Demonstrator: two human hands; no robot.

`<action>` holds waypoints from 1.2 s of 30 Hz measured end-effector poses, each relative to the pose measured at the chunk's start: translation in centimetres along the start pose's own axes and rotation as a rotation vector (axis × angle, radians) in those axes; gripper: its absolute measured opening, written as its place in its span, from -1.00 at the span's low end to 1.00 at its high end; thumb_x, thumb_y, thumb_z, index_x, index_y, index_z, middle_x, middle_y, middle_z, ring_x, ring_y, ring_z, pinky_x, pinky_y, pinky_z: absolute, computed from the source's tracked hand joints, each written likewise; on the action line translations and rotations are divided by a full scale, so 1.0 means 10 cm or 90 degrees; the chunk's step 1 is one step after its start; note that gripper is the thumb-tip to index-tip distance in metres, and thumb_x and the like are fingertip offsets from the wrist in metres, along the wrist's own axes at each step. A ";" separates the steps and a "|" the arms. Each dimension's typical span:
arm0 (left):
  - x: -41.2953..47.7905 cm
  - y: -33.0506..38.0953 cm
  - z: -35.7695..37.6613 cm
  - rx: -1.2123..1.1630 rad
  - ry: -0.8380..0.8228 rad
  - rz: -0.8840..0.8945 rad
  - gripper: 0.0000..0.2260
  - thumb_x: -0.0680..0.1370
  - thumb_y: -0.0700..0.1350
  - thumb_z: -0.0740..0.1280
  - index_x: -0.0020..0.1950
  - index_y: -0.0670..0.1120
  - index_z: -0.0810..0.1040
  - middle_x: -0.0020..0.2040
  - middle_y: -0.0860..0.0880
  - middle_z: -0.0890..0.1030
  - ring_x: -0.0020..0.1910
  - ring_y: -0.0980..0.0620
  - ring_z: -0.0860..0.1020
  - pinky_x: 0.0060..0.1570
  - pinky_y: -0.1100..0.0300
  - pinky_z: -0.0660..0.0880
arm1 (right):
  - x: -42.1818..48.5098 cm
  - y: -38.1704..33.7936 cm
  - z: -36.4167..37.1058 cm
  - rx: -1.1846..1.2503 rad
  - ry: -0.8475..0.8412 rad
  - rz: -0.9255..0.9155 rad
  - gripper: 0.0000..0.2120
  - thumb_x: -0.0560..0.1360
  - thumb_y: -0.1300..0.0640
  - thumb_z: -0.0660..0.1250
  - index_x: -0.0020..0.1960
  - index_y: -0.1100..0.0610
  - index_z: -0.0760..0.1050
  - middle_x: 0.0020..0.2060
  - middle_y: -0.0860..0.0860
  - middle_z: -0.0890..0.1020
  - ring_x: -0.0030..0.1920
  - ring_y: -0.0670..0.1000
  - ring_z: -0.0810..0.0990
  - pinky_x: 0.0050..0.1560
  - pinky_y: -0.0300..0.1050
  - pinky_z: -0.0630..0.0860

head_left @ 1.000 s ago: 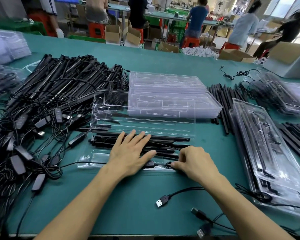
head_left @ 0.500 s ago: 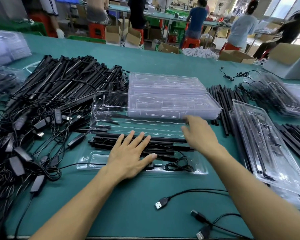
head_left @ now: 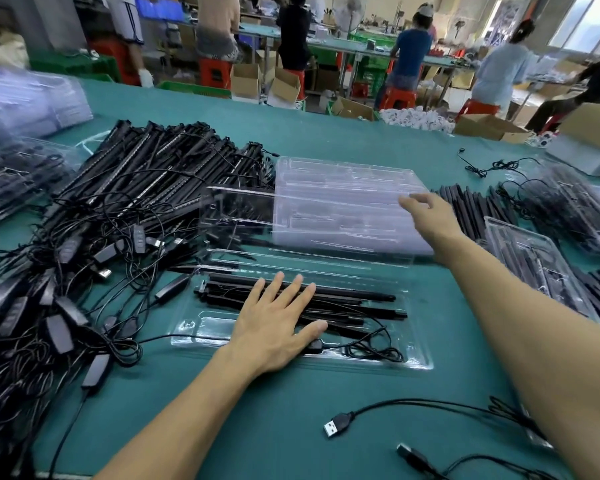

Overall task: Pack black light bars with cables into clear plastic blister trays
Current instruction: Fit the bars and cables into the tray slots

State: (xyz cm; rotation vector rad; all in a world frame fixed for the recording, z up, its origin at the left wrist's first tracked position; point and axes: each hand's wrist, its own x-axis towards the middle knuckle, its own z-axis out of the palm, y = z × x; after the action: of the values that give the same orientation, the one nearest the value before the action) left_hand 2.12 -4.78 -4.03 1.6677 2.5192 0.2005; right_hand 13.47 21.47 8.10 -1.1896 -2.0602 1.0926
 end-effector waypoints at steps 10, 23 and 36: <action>0.03 0.17 -0.05 -0.036 -0.024 0.047 -0.32 0.56 0.37 -0.22 0.62 0.08 -0.12 0.62 0.11 -0.10 0.59 -0.01 -0.22 0.53 0.03 -0.31 | -0.29 0.24 -0.46 -0.129 0.007 -0.186 -0.77 0.54 0.00 0.37 -0.11 0.19 0.57 -0.27 0.03 0.60 -0.26 0.00 0.51 -0.23 -0.14 0.44; -0.46 -0.46 -0.51 -0.258 0.234 0.032 -0.50 0.39 0.40 0.26 0.04 0.06 0.65 0.06 0.12 0.62 0.13 0.10 0.52 0.15 0.07 0.47 | -0.40 0.36 -0.66 -0.024 0.062 -0.239 -0.84 0.54 0.13 0.36 0.00 0.23 0.55 -0.24 0.13 0.62 -0.31 -0.04 0.59 -0.30 -0.37 0.54; -0.96 -1.09 -0.44 -0.091 0.212 0.021 -0.63 0.49 0.31 0.12 -0.15 0.08 0.54 -0.20 0.22 0.54 -0.27 0.14 0.54 -0.35 0.16 0.47 | -0.42 0.34 -0.50 -0.102 0.092 -0.279 -0.94 0.59 0.15 0.29 0.04 0.14 0.46 -0.11 0.08 0.57 -0.07 0.13 0.57 0.00 0.03 0.55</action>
State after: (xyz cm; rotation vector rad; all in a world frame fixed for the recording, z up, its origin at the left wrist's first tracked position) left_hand -4.73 -18.07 -1.40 1.7442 2.6256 0.6983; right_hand 20.77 20.66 7.76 -0.8017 -2.1839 0.6276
